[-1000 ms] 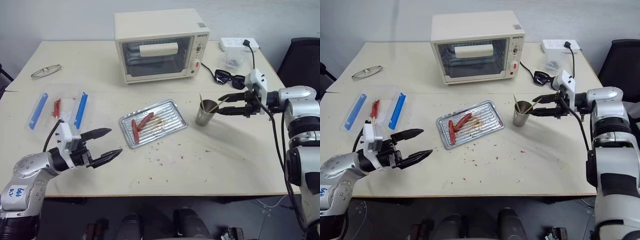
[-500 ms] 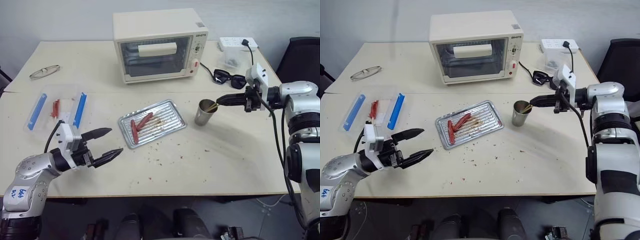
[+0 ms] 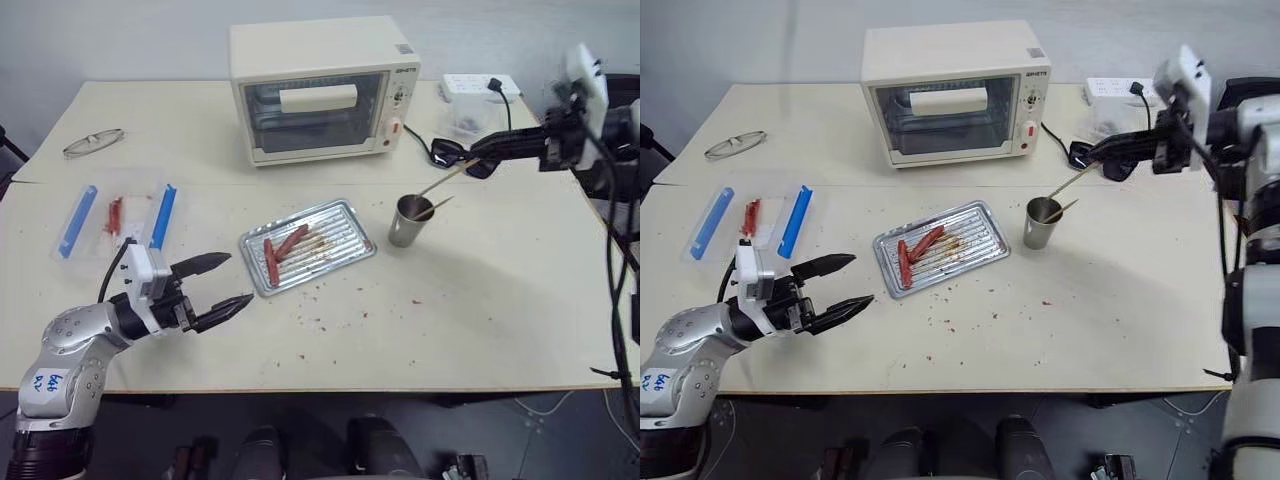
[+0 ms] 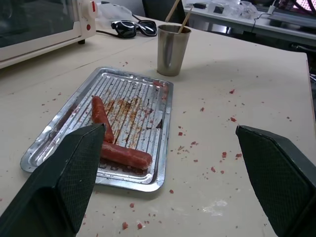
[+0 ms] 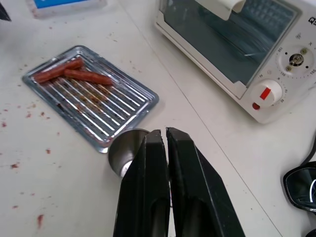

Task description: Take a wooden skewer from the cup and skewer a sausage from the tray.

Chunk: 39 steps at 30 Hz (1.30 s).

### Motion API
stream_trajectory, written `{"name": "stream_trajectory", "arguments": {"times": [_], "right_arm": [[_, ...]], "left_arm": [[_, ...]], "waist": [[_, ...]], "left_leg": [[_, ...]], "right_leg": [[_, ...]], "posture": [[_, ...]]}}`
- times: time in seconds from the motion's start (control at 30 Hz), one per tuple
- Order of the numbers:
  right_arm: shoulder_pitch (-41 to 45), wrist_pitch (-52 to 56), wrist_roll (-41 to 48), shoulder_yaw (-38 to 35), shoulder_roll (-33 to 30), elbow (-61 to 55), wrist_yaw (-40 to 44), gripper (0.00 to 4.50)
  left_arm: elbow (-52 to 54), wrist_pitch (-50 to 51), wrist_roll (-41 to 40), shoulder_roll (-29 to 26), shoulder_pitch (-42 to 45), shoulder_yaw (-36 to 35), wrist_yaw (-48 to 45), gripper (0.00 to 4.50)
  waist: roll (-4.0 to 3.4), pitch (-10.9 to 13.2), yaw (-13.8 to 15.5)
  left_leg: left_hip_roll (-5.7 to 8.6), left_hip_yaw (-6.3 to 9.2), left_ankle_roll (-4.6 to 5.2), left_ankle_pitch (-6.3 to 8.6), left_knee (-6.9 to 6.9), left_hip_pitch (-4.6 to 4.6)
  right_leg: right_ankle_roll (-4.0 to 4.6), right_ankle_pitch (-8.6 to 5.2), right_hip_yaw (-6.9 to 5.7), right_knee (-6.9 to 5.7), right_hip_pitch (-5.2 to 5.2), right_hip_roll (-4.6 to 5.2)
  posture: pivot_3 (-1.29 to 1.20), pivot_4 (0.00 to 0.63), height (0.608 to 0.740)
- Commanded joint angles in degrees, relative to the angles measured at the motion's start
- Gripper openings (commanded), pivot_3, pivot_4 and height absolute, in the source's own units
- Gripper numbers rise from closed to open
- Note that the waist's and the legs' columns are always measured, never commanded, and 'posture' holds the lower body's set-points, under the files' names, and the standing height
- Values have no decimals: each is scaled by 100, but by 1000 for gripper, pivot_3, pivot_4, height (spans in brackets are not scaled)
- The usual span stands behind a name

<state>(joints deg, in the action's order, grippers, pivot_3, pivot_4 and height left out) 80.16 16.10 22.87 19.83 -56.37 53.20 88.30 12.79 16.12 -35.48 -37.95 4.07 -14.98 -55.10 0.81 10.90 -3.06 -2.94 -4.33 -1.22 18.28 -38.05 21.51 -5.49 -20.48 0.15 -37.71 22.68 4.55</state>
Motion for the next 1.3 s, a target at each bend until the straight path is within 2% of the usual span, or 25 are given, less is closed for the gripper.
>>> {"name": "stream_trajectory", "arguments": {"times": [0.03,0.2,0.37,0.53,0.6,0.93,1.03,1.3], "right_arm": [[-97,688,1136,35,-196,-906,420,32],[-987,1885,2399,-600,172,-2259,420,32],[-1954,2555,3020,-1440,1103,-3442,-173,32],[-2505,2660,3036,-1829,1892,-4139,-744,32],[-2624,2678,3013,-1927,2092,-4295,-882,32],[-2816,2878,2983,-2165,2544,-4606,-1159,32],[-2831,2829,2911,-2186,2629,-4583,-1170,0],[-2934,2764,2811,-2188,2875,-4633,-1248,0]], "left_arm": [[241,110,-263,121,150,34,12,4500],[371,534,-788,474,559,98,217,4500],[360,745,-952,814,1071,385,284,4500],[458,1019,-1271,1214,1563,587,397,4500],[550,1155,-1326,1159,1596,669,297,4500],[523,1194,-1308,1269,1672,694,340,4500],[529,1179,-1292,1283,1663,707,340,3891],[522,1158,-1261,1330,1736,746,361,1442]], "waist": [[0,0,-5],[1,0,1],[1,0,58],[2,0,139],[2,0,140],[1,0,130],[2,0,133],[2,0,135]], "left_leg": [[0,0,1,0,0,0],[-6,-1,2,1,-6,-2],[-7,9,1,0,-14,7],[-3,16,2,1,-27,17],[-1,18,2,1,-30,19],[-1,22,2,1,-31,20],[0,22,3,1,-31,20],[0,22,3,1,-31,20]], "right_leg": [[0,0,0,0,0,0],[-1,0,1,-7,-2,-4],[-5,3,-6,-16,-2,-4],[-11,6,-10,-19,-2,-3],[-12,6,-11,-17,-3,-2],[-12,6,-14,-14,-3,-7],[-12,6,-13,-14,-3,-6],[-11,6,-13,-14,-3,-6]], "posture": [[0,150,740],[0,150,740],[0,150,740],[0,150,740],[0,150,740],[0,150,740],[0,150,740],[0,150,740]]}}
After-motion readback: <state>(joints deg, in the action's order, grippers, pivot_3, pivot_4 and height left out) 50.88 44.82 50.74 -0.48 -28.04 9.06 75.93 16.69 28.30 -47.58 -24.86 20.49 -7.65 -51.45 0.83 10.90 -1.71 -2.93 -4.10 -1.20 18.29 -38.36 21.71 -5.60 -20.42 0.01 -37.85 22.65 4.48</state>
